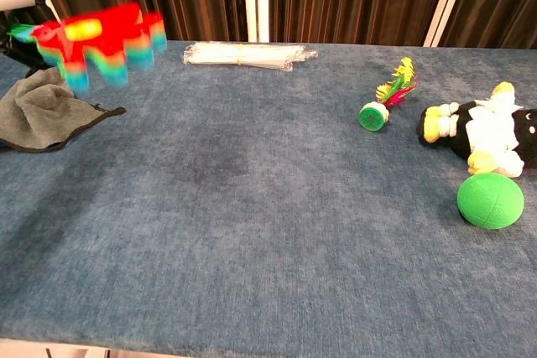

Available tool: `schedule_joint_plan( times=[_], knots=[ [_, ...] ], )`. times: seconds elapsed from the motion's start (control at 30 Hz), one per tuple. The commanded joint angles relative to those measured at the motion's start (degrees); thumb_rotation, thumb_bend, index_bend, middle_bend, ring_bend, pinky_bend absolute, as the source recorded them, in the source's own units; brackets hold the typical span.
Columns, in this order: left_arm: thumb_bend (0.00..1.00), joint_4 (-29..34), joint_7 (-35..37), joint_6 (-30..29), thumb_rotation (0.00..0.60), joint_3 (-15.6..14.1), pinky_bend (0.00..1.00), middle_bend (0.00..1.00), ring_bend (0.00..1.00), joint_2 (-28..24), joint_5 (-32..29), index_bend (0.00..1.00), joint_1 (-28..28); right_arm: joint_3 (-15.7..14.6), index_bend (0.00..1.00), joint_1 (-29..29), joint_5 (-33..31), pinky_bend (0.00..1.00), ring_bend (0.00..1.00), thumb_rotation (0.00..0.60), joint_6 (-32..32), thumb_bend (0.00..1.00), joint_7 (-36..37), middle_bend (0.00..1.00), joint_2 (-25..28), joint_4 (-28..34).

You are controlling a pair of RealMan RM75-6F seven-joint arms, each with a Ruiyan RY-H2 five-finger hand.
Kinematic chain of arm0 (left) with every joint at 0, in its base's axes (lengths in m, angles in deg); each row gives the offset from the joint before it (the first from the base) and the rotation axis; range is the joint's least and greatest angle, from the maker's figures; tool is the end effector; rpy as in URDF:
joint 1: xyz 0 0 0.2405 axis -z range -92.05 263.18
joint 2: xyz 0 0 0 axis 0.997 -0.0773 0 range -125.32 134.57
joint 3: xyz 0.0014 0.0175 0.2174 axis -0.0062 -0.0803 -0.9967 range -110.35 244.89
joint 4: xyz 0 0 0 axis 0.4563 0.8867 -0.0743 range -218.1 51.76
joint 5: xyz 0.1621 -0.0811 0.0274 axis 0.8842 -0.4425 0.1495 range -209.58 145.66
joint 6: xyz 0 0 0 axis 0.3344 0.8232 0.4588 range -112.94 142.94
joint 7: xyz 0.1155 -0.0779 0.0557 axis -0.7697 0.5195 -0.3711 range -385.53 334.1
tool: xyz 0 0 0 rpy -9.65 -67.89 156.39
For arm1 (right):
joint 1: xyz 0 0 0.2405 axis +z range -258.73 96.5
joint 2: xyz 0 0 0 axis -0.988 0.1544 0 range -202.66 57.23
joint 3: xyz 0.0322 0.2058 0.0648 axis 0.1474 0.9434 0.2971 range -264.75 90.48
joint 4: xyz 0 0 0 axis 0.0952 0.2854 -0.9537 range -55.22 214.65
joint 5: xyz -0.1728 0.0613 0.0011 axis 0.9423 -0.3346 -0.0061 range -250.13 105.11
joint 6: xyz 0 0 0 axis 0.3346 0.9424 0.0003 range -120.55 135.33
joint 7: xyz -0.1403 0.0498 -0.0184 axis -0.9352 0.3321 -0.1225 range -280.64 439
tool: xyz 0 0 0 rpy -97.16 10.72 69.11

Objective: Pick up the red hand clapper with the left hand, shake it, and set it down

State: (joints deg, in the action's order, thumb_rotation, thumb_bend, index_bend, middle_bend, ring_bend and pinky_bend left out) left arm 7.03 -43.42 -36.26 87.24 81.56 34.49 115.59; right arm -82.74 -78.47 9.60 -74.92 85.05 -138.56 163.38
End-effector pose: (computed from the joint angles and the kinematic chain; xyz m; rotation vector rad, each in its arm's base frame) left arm -0.1687 0.3232 0.0819 -1.6700 -0.9879 -0.8981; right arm -0.3072 -0.1766 0.1757 1.2964 -0.9517 0.8239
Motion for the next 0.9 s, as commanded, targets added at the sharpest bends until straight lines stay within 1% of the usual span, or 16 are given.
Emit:
schedule_joint_plan(
  times=[0.03, 0.1, 0.23, 0.3, 0.37, 0.43, 0.53, 0.6, 0.67, 0.73, 0.8, 0.87, 0.9],
  knots=[
    [0.81, -3.6, -13.0, -12.3, 0.6, -5.2, 1.0, 1.0, 1.0, 4.4, 2.3, 1.0, 2.2, 0.0, 0.0, 0.0, 0.0, 0.0, 0.0, 0.6, 0.0, 0.32, 0.1, 0.0, 0.0, -0.1],
    [0.81, -3.9, -10.4, -13.2, 0.6, -4.9, 1.0, 1.0, 1.0, 4.9, 3.0, 1.0, 2.1, 0.0, 0.0, 0.0, -0.1, 0.0, 0.0, 0.6, 0.0, 0.32, 0.2, 0.0, -0.1, -0.2],
    [0.81, -3.8, 2.6, -15.9, 0.6, -2.6, 1.0, 1.0, 1.0, 6.3, 4.2, 1.0, 1.2, 0.0, 0.0, 0.0, -0.2, 0.0, 0.0, 0.6, 0.1, 0.32, 0.4, 0.0, -0.1, -0.3],
    [0.81, -6.6, 6.3, -19.8, 0.6, -2.2, 1.0, 1.0, 1.0, 7.6, 7.7, 1.0, 1.0, 0.0, 0.0, 0.0, -0.2, 0.0, 0.0, 0.6, 0.2, 0.32, 0.4, 0.0, -0.2, -0.4],
    [0.81, -8.6, 9.1, -21.9, 0.6, -2.3, 1.0, 1.0, 1.0, 8.6, 10.0, 1.0, 1.0, 0.0, 0.0, 0.0, -0.2, 0.0, 0.0, 0.6, 0.2, 0.32, 0.4, 0.0, -0.2, -0.4],
    [0.81, -9.2, 14.1, -22.8, 0.6, -1.6, 1.0, 1.0, 1.0, 9.5, 9.7, 1.0, 0.8, 0.0, 0.0, 0.1, -0.1, 0.0, 0.0, 0.6, 0.3, 0.32, 0.3, 0.0, -0.2, -0.4],
    [0.81, -2.9, 27.6, -17.9, 0.6, 1.9, 1.0, 1.0, 1.0, 8.8, 1.6, 1.0, -0.4, 0.0, 0.0, 0.2, -0.1, 0.0, 0.0, 0.6, 0.4, 0.32, 0.4, 0.0, -0.3, -0.3],
    [0.81, 1.8, 35.5, -12.5, 0.6, 4.9, 1.0, 1.0, 1.0, 6.1, -4.9, 1.0, -1.1, -0.1, 0.0, 0.2, -0.1, 0.0, 0.0, 0.6, 0.4, 0.32, 0.3, 0.0, -0.3, -0.2],
    [0.81, 4.5, 41.5, -8.2, 0.6, 7.0, 1.0, 1.0, 1.0, 3.8, -9.2, 1.0, -1.7, -0.1, 0.0, 0.2, -0.1, 0.0, 0.0, 0.6, 0.4, 0.32, 0.3, 0.0, -0.3, -0.3],
    [0.82, 7.2, 49.7, -2.7, 0.6, 9.8, 1.0, 1.0, 1.0, 1.2, -13.7, 1.0, -2.6, -0.1, 0.0, 0.1, -0.2, 0.0, 0.0, 0.6, 0.5, 0.32, 0.4, 0.0, -0.2, -0.2],
    [0.82, 8.1, 55.8, 2.6, 0.6, 11.6, 1.0, 1.0, 1.0, -1.3, -15.8, 1.0, -3.2, -0.1, 0.0, 0.2, -0.3, 0.0, 0.0, 0.6, 0.7, 0.32, 0.6, 0.0, -0.2, -0.2],
    [0.82, 7.6, 58.4, 4.9, 0.6, 11.9, 1.0, 1.0, 1.0, -2.4, -14.5, 1.0, -3.5, -0.1, 0.0, 0.2, -0.3, 0.0, 0.0, 0.6, 0.8, 0.32, 0.6, 0.0, -0.2, -0.2],
    [0.82, 6.9, 58.6, 4.8, 0.6, 11.6, 1.0, 1.0, 1.0, -2.4, -12.6, 1.0, -3.6, -0.1, 0.0, 0.3, -0.2, 0.0, 0.0, 0.6, 0.9, 0.32, 0.6, 0.0, -0.3, -0.3]
  ],
)
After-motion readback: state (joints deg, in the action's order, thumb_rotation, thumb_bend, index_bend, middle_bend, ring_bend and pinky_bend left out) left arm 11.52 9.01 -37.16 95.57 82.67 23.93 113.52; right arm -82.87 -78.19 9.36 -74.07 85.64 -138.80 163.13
